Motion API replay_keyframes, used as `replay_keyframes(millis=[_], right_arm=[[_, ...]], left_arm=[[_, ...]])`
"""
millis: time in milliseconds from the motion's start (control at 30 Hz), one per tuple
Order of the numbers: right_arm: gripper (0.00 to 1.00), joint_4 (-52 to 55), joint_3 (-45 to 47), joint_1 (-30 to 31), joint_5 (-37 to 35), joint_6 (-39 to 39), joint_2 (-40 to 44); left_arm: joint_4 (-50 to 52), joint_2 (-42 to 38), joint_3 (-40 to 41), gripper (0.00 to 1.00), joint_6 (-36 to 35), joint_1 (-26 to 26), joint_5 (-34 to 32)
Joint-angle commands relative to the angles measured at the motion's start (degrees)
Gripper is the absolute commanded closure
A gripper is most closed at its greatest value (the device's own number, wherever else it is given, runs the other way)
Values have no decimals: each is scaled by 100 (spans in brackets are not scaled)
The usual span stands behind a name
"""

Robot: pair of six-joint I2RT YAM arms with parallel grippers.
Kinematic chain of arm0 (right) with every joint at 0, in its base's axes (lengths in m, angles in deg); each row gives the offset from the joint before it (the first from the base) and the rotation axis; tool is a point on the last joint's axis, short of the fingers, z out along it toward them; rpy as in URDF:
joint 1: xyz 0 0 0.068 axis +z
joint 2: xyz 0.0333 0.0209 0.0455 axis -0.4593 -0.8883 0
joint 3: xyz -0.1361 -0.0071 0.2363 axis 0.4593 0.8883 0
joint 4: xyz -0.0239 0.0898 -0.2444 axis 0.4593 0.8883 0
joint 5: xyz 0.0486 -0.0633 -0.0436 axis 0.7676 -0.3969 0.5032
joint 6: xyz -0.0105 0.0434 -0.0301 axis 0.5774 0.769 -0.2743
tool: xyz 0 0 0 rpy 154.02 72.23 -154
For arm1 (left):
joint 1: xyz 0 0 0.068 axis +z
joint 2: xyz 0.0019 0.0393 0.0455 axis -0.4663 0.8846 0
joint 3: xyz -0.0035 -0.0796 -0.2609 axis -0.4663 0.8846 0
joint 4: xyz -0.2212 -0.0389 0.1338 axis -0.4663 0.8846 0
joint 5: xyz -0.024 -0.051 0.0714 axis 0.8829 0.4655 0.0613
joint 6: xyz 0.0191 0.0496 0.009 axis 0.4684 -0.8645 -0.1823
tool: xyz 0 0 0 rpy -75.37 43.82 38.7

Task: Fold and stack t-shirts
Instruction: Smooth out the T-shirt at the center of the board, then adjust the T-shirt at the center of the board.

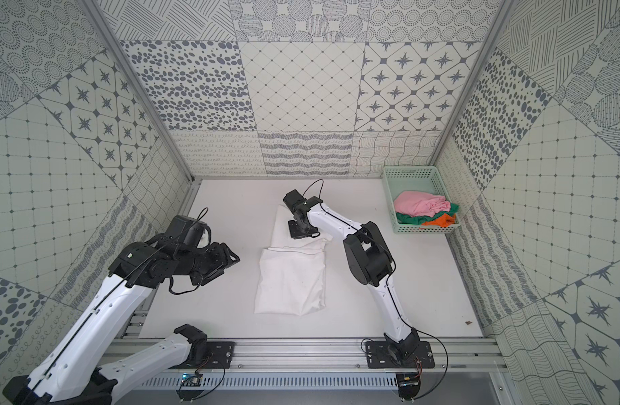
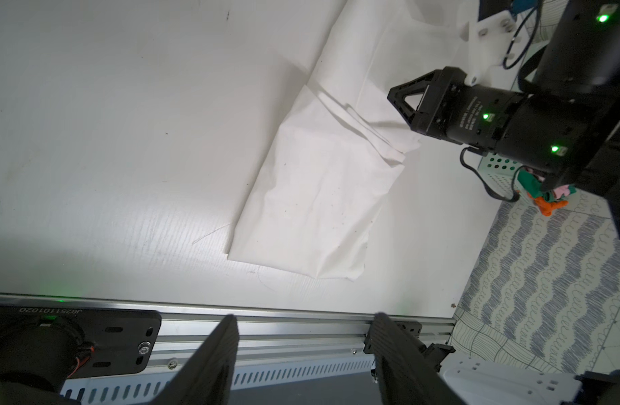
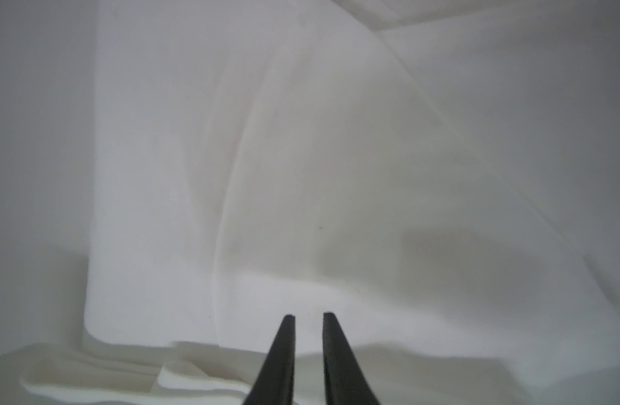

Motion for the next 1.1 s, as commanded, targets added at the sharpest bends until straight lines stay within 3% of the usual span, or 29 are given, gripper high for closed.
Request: replay_keyframes(millis=[0,267,467,633,1067], right_arm=[[68,108,409,42,-284,10,846],[64,140,1881,-134,-549,167,1959],[59,241,1998,-543,-566,465,2190],[55,373,2167,-598,-76,865,2473],[53,318,4411,748,291,2221,3992]], left_arm=[[-511,27,277,26,-159,0,245],[-1269,57,718,19,-180,0,444],[-1500,172,745,19,-285,-2,467],[-1863,241,1008,19,-484,0,556],[-1294,413,2219,23,-579,-13,1368]])
